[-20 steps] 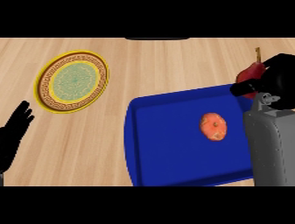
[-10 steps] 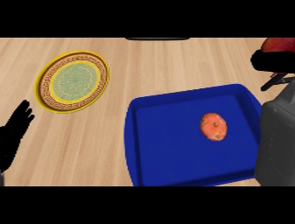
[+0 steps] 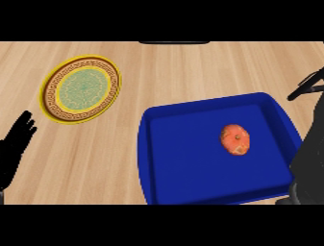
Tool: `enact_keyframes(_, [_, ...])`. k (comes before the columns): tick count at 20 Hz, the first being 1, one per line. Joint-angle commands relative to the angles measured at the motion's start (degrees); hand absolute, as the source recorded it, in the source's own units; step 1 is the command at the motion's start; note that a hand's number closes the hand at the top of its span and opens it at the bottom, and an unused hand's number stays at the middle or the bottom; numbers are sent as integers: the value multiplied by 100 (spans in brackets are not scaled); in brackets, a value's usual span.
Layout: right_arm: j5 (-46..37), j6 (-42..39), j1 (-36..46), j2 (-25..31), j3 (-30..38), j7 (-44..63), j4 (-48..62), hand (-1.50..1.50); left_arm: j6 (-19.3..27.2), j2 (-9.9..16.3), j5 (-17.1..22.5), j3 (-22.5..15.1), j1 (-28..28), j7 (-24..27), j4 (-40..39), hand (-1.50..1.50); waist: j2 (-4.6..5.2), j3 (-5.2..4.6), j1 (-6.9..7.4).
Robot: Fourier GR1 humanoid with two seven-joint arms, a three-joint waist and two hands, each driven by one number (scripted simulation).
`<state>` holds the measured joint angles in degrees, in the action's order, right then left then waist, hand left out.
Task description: Pick the pear from the tray and place it in the tiered shelf
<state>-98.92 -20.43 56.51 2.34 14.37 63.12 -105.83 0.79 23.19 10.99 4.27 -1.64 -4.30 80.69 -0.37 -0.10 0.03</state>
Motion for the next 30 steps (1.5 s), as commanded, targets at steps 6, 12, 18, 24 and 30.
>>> enact_keyframes(6, [-564, -1622, 1091, 932, 1052, -29, 718, 150, 85, -41, -16, 11, 39, -278, 220, 0, -2, 7, -21])
enact_keyframes(12, [-971, -1722, 1587, 1199, 1261, -180, 1322, 150, -17, -152, -81, -42, 14, -83, 138, 0, 25, 4, 48])
enact_keyframes(18, [-968, -1809, 1049, 1637, 1568, -742, 1206, 150, -122, -47, -149, 79, -195, 17, 200, 0, 22, 9, 24])
enact_keyframes(24, [-626, -1444, 623, 2085, 2079, -1031, 1415, 150, -298, -67, -67, 254, 227, 69, -336, 0, 36, 8, -17])
enact_keyframes(30, [6, -836, 152, 2295, 2612, -1165, 1446, 150, -59, -387, -360, 30, 103, 81, -61, 0, 33, 12, 4])
